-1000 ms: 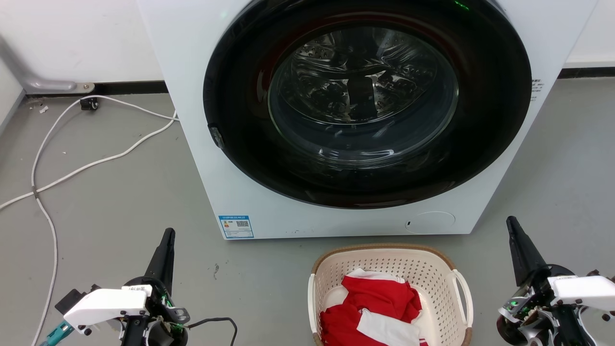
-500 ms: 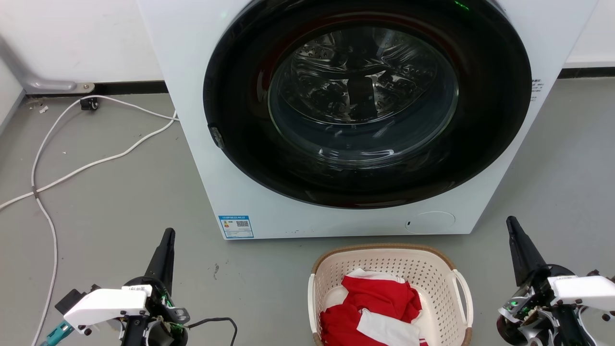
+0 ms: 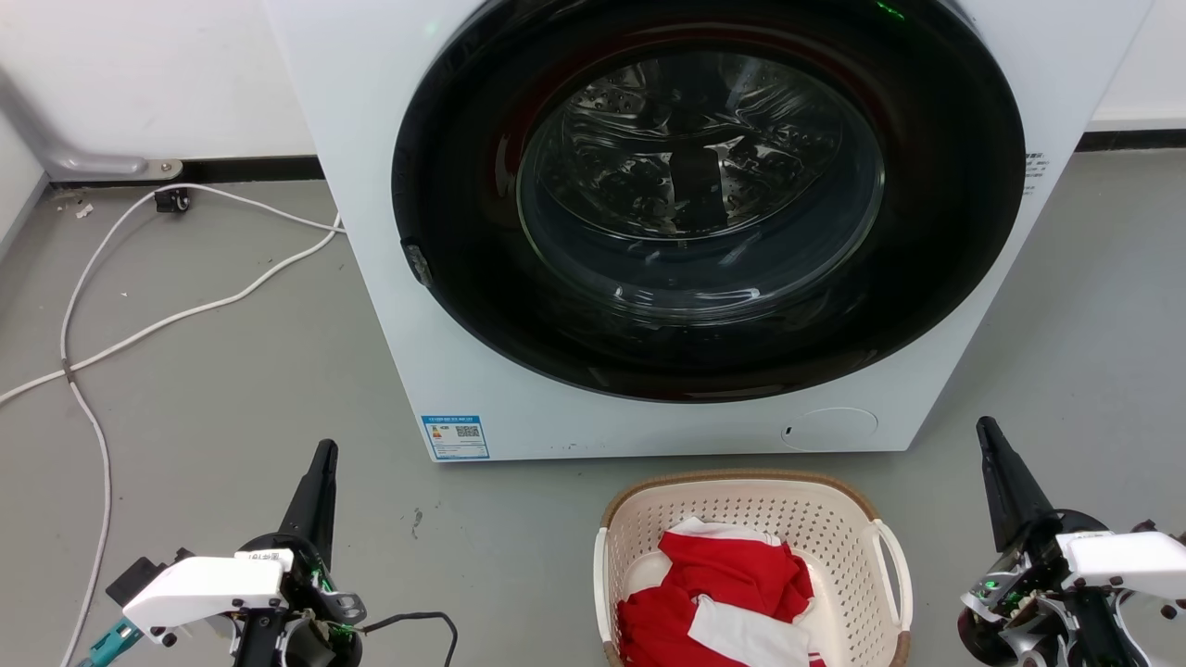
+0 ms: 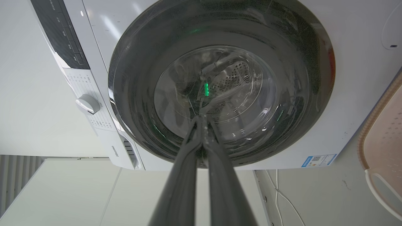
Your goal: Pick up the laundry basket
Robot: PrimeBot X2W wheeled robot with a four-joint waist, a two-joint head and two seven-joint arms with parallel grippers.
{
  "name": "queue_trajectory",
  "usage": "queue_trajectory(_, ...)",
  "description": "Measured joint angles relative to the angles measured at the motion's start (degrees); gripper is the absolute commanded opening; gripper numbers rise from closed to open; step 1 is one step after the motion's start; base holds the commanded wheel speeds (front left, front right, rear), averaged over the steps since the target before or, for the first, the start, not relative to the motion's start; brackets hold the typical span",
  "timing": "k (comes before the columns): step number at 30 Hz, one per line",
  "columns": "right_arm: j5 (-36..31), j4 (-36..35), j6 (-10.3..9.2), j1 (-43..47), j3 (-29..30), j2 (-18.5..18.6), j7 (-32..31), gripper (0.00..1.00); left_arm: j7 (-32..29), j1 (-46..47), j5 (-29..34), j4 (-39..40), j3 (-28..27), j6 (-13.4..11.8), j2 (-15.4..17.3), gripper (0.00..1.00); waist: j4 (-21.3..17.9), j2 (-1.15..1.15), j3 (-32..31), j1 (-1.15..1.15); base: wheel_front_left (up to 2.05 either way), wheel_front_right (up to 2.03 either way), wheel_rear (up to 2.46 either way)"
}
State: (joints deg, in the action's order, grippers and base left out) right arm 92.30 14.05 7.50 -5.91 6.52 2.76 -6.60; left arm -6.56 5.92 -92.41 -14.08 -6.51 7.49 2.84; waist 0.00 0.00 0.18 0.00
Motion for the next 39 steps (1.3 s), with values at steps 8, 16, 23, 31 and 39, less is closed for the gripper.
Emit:
queue_trajectory(8, 0.0, 0.5, 0.00, 0.3, 0.0, -0.1, 0.0, 1.00, 0.0, -0.3, 0.0, -0.5, 0.1, 0.0, -0.1, 1.00, 0.0, 0.00, 0.0, 0.00, 0.00, 0.00, 0.00)
queue_trajectory(16, -1.5, 2.3, -0.01, 2.6, -0.2, -0.2, 1.2, 1.00, 1.3, -2.6, 1.2, -2.1, 0.6, 0.0, -0.4, 1.00, 0.0, 0.00, 0.1, 0.00, 0.00, 0.00, 0.00)
queue_trajectory(23, -8.6, 0.4, -0.01, 2.7, 0.1, -0.2, 3.2, 1.00, 3.2, -2.6, 7.2, -0.3, 0.7, -0.2, -0.4, 1.00, 0.0, 0.00, 0.2, 0.00, 0.00, 0.00, 0.00)
queue_trajectory(31, -19.5, -3.1, -0.01, 3.1, -0.6, -0.2, 5.2, 1.00, 5.2, -2.6, 16.5, 2.6, 2.2, -2.2, -0.3, 1.00, 0.0, 0.00, 0.4, 0.00, 0.00, 0.00, 0.00)
queue_trajectory(39, -31.0, -5.8, -0.01, 3.9, -2.0, -0.2, 7.1, 1.00, 7.0, -2.6, 26.7, 4.8, 3.9, -4.9, -0.3, 1.00, 0.0, 0.00, 0.5, 0.00, 0.00, 0.00, 0.00)
